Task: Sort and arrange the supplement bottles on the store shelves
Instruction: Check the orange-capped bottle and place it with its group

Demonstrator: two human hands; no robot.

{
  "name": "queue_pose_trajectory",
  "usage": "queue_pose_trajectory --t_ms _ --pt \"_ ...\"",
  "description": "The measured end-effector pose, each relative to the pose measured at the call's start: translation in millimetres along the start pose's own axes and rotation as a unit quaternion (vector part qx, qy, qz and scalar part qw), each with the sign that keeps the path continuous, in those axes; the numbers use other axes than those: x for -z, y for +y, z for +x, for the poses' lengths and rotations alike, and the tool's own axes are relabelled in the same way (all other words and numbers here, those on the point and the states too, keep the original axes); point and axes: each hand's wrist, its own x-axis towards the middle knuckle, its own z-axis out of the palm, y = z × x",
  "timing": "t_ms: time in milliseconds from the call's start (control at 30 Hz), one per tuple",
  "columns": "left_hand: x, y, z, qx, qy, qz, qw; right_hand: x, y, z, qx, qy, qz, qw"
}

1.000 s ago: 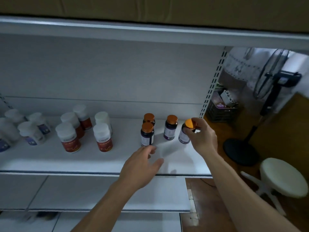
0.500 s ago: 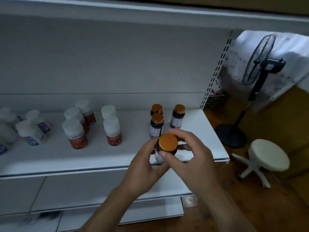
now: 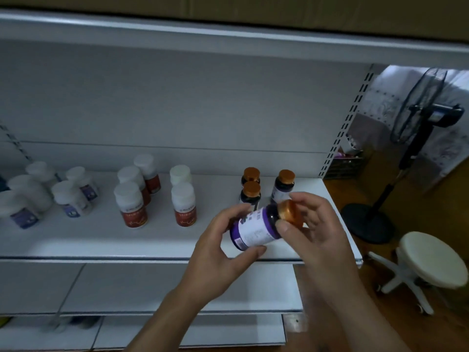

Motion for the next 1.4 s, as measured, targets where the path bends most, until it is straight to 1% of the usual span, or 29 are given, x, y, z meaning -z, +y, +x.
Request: queue_pose_trajectory --t_ms 67,167,233,300,367,400,433,500,567,700,767,867,900,967,1033,1100,1200,1267,1333,1400 --pt "-0.1 2.8 1.2 0.0 0.021 -0.021 1.0 9.0 8.0 6.3 -0.105 -0.007 0.095 0.99" --pt "-7.0 13.2 2.8 -0.014 0.04 -0.081 0.996 13.0 21.6 7.6 -0.217 -0.025 0.192 0.957" --pt "-13.7 19.9 4.5 -0.027 0.047 -0.113 0.992 10.9 28.9 6.0 -0.275 -0.037 0.302 0.912" --pt "-20.6 26.7 6.4 -0.037 0.044 -0.133 0.989 8.0 33.4 4.8 -0.328 -0.055 0.403 0.853" --pt "-27.4 34.0 7.5 -0.044 0.018 -0.137 0.989 6.2 38.4 3.9 -0.361 -0.076 0.492 0.788" --pt "-30.6 37.5 7.6 -0.048 -0.001 -0.133 0.99 5.8 41.2 2.9 -0.369 -0.086 0.525 0.762" --pt "-33.5 41.0 7.7 -0.052 -0.018 -0.128 0.99 5.9 43.3 1.5 -0.367 -0.096 0.547 0.746" --pt "-37.6 46.2 8.1 -0.059 -0.035 -0.122 0.99 7.4 44.1 0.0 -0.355 -0.11 0.571 0.732" --pt "-39.9 49.2 9.4 -0.064 -0.035 -0.12 0.99 9.9 44.3 0.8 -0.348 -0.112 0.578 0.73" --pt "-41.0 52.2 10.9 -0.071 -0.03 -0.12 0.99 15.0 44.0 4.9 -0.351 -0.118 0.571 0.732" --pt "-40.1 53.4 11.8 -0.077 -0.029 -0.113 0.99 16.9 40.1 6.4 -0.341 -0.11 0.55 0.754" --pt "-35.4 50.3 11.8 -0.086 -0.01 -0.122 0.989 21.6 31.8 11.2 -0.307 -0.047 0.475 0.823" --pt "-33.7 48.2 11.8 -0.079 -0.004 -0.137 0.987 23.0 29.5 13.2 -0.287 -0.031 0.44 0.851" --pt "-31.1 43.8 12.0 -0.04 0.011 -0.195 0.98 26.4 26.6 15.9 -0.245 -0.002 0.358 0.901" --pt "-31.1 39.5 11.5 0.001 0.041 -0.261 0.964 30.4 23.2 16.5 -0.185 -0.007 0.281 0.942" --pt "-33.3 36.6 11.3 0.053 0.064 -0.308 0.948 32.7 18.6 15.7 -0.114 -0.051 0.203 0.971" --pt "-35.3 35.1 11.5 0.124 0.071 -0.332 0.932 33.4 18.6 14.9 -0.041 -0.12 0.076 0.989" --pt "-33.9 33.7 11.5 0.155 0.062 -0.312 0.935 32.8 19.6 14.5 -0.028 -0.123 0.03 0.992" --pt "-30.3 33.0 11.2 0.159 0.04 -0.272 0.948 32.5 18.7 15.0 -0.043 -0.102 0.044 0.993" --pt "-26.4 32.4 10.2 0.125 0.014 -0.259 0.958 32.2 18.6 15.4 -0.074 -0.09 0.076 0.99"
